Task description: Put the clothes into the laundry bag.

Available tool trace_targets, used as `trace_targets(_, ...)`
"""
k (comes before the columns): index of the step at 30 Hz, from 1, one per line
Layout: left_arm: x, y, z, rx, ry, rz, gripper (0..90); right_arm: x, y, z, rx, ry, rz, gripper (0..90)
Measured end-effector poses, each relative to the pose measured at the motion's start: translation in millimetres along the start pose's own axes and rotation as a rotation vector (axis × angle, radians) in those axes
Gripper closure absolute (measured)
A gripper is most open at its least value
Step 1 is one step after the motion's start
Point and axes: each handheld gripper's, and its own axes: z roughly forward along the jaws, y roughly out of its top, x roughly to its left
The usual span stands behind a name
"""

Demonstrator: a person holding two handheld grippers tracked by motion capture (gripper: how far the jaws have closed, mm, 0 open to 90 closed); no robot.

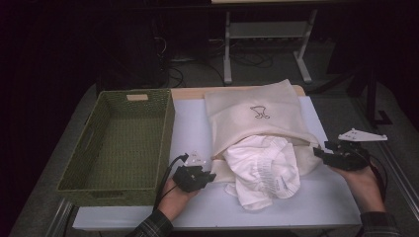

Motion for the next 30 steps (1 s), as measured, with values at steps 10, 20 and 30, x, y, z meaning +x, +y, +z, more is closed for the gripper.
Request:
trace_targets(10, -1.0, 0.1, 0.8, -0.001, 0.004, 0.008, 83.7, 42.9, -11.6, -21.4, -0.01, 0.116, -0.039, 41.2)
trace_targets(20, -1.5, 0.5, 1.1, 0.0, 0.004, 0.009, 83.7, 84.4, -22.1, -25.0, 0.026, 0.245, -0.105, 40.3)
trace_targets(30, -1.2, -0.1, -0.5, -0.004, 0.006, 0.01, 83.6, 117.3, -29.5, -24.5, 0.035, 0.399, -0.166, 47.1)
